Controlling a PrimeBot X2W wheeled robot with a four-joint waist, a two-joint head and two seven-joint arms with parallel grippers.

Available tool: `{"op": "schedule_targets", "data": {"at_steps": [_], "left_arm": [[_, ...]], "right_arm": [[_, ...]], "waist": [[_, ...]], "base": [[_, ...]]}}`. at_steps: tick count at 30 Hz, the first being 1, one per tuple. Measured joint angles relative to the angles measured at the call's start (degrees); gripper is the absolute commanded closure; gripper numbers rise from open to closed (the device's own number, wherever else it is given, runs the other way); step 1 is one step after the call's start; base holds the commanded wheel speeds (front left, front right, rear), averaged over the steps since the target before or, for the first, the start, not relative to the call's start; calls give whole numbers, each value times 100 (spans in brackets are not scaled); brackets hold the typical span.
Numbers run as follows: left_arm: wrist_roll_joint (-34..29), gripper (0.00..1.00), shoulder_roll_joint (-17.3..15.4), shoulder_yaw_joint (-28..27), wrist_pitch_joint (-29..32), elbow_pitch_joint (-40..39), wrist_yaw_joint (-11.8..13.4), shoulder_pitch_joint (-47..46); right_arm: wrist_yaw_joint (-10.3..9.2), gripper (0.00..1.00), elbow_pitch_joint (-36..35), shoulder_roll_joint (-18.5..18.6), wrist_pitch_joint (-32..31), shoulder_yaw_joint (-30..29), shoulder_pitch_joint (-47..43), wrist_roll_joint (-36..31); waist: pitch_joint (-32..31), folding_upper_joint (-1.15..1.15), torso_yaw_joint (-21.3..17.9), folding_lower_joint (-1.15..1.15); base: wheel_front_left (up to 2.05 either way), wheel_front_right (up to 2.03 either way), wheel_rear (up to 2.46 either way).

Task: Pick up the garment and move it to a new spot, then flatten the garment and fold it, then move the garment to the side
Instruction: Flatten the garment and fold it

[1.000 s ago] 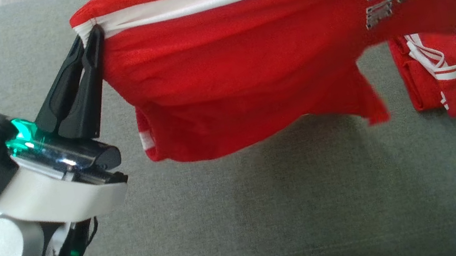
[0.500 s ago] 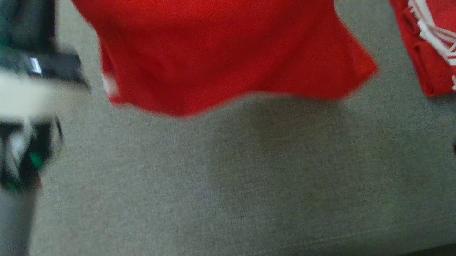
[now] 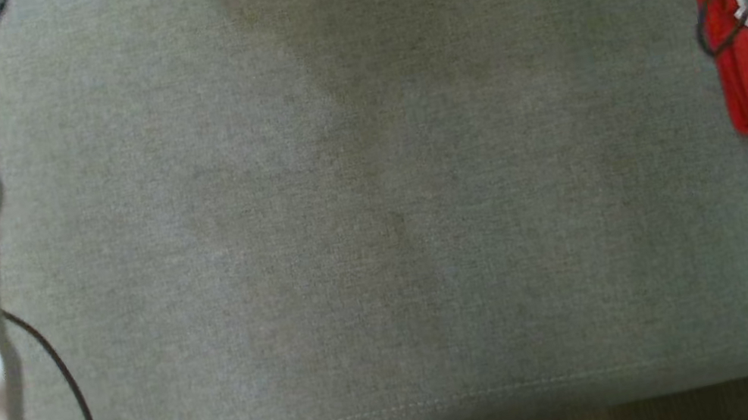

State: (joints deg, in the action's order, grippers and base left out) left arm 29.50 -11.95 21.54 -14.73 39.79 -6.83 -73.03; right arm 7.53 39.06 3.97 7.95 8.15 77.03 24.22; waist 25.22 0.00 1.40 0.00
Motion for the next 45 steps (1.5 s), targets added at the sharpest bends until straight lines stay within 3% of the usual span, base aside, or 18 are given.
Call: {"op": "schedule_targets", "data": {"at_steps": [1,7,12,20,25,35,40,45], "left_arm": [[0,100,0,0,0,0,0,0],[248,100,355,70,1,1302,-30,120],[712,100,548,382,2,1678,-31,536],[969,100,636,511,2,1074,-31,2072],[654,100,584,430,2,179,-31,3129],[142,100,141,299,2,-1675,-47,5180],[126,100,-41,299,3,-2273,-59,6160],[247,100,-134,238,162,-3023,280,7040]], "right_arm": [[0,100,0,0,0,0,0,0],[0,100,1786,7,171,798,59,621],[0,100,2485,13,325,1384,-119,976],[0,100,2777,9,625,1322,-1513,1217],[0,100,1563,10,644,683,-2601,821],[0,100,-1423,-74,628,-252,-6209,205],[0,100,-2836,-131,54,-476,-7633,172],[0,100,-3992,-151,-533,-662,-8706,71]], "waist": [[0,0,0,0],[199,0,-16,0],[394,0,6,1],[264,0,101,0],[21,0,122,0],[-572,0,129,0],[-851,0,112,0],[-1140,0,60,0]], "base": [[0,0,0],[0,0,0],[0,0,0],[0,0,0],[0,0,0],[0,0,0],[0,0,0],[0,0,0]]}}
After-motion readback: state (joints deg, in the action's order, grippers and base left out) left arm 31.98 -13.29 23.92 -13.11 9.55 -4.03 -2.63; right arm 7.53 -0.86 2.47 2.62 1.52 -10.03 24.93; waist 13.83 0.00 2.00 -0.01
